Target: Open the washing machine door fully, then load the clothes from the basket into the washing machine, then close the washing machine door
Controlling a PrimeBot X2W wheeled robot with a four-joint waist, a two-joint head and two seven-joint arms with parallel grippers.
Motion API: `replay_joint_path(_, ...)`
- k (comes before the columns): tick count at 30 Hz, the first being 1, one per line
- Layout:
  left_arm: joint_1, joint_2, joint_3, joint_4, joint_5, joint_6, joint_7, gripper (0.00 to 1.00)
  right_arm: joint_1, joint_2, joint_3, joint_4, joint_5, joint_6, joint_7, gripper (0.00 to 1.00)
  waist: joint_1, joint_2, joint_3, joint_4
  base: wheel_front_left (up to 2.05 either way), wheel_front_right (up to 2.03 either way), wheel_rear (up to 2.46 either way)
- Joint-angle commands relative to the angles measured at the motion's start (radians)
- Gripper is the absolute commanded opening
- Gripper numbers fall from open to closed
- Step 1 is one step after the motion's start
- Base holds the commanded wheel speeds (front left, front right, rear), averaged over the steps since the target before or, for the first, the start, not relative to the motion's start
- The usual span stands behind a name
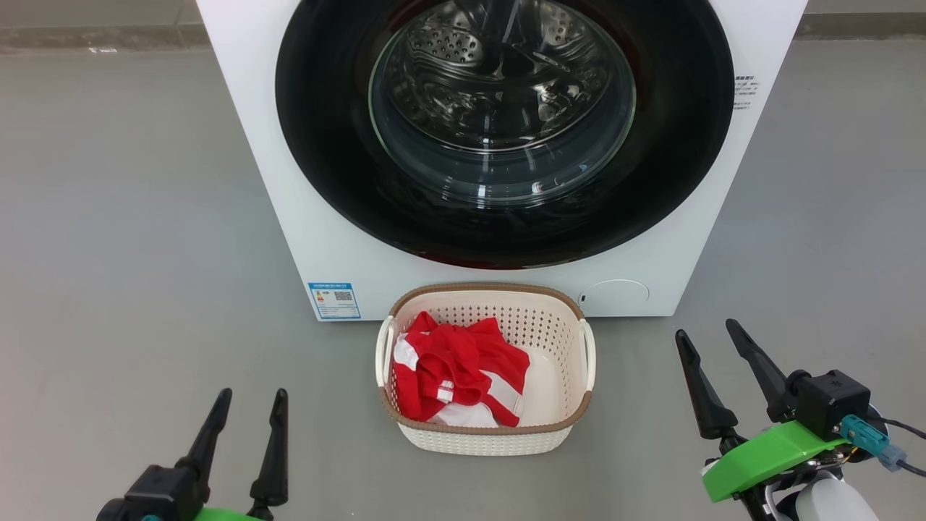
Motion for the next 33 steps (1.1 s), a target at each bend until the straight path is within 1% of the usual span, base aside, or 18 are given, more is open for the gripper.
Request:
replay_joint_path(1, -0.045, 0.015, 0.029, -0.031, 0.006, -0.003, -0.012, 1.00, -0.038, -0.010, 0.022, -0.026, -0.009, 0.002, -0.012, 1.00, 0.0000, -0.0001, 0.000, 0.000, 0.00, 0.00, 0.00)
replay_joint_path(28, -0.039, 0.025, 0.017, -0.028, -0.007, -0.003, -0.012, 1.00, -0.036, -0.015, 0.025, -0.029, -0.001, 0.002, -0.012, 1.00, 0.0000, -0.0001, -0.002, 0.001, 0.00, 0.00, 0.00)
replay_joint_path(33, -0.039, 0.026, 0.016, -0.026, -0.005, -0.003, -0.012, 1.00, -0.035, -0.017, 0.026, -0.029, -0.002, 0.002, -0.012, 1.00, 0.0000, -0.0001, -0.006, 0.002, 0.20, 0.22, -0.42)
